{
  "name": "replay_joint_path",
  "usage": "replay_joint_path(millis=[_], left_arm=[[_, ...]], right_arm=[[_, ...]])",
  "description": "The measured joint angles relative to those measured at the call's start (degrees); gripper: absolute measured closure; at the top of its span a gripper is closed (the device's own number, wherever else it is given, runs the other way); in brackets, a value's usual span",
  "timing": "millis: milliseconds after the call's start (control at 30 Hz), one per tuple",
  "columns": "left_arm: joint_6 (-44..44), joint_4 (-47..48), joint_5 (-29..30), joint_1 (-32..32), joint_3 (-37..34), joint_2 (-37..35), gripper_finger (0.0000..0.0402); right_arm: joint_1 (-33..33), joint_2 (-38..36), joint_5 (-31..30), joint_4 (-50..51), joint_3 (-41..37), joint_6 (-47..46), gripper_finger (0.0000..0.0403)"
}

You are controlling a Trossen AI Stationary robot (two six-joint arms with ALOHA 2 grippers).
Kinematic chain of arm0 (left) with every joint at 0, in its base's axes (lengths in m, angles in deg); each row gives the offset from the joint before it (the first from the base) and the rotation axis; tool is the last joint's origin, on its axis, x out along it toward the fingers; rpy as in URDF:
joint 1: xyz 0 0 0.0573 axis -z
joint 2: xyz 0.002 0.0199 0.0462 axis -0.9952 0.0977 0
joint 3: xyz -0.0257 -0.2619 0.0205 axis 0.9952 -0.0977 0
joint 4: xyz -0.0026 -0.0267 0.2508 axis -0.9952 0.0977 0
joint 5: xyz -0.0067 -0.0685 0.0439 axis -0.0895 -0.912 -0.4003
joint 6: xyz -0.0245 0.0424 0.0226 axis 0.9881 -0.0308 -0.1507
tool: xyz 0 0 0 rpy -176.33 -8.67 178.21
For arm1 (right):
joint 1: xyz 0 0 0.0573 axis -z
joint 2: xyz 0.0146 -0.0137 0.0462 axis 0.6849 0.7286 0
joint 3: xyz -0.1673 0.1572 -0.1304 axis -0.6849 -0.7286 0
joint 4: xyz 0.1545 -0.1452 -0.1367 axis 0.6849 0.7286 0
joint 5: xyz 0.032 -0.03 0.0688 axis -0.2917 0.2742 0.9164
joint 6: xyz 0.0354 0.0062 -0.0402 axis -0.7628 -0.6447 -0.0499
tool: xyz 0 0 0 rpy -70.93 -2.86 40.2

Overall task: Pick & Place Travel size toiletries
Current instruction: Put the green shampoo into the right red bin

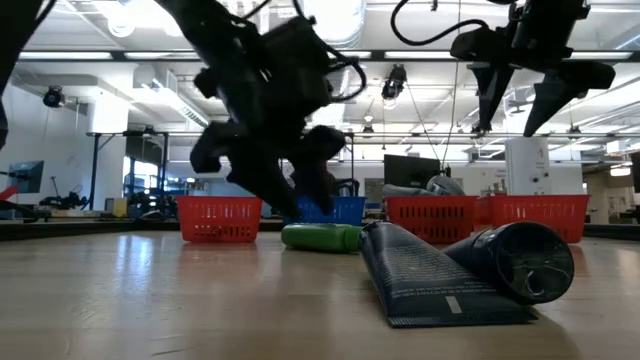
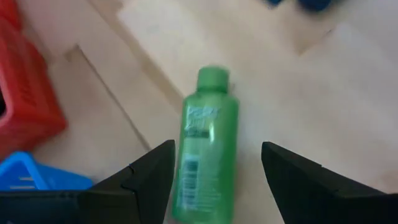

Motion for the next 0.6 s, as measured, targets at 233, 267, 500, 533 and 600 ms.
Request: replay_joint_path(millis=[233, 267, 500, 533, 600], left_arm=[[0.3, 8.8, 5.0, 0.0, 5.5, 6.2, 0.0158], [0.5, 9.9, 5.2, 0.0, 6.2, 6.6, 0.0158], [4.2, 14.9, 5.6, 0.2, 9.5, 7.3, 0.0163], [4.3, 14.8, 5.6, 0.3, 9.7, 6.9, 0.0169], [4.3, 14.8, 5.6, 0.3, 10.0, 6.0, 0.0185]], right_arm=[[0.0, 0.6, 0.0, 0.0, -0.1, 2.1, 0.0107], [0.0, 0.6, 0.0, 0.0, -0.1, 2.3, 0.011], [0.0, 0.6, 0.0, 0.0, -0.2, 2.7, 0.013], [0.0, 0.6, 0.0, 0.0, -0.2, 2.7, 0.0133], [0.0, 0.6, 0.0, 0.0, -0.2, 2.6, 0.0138]])
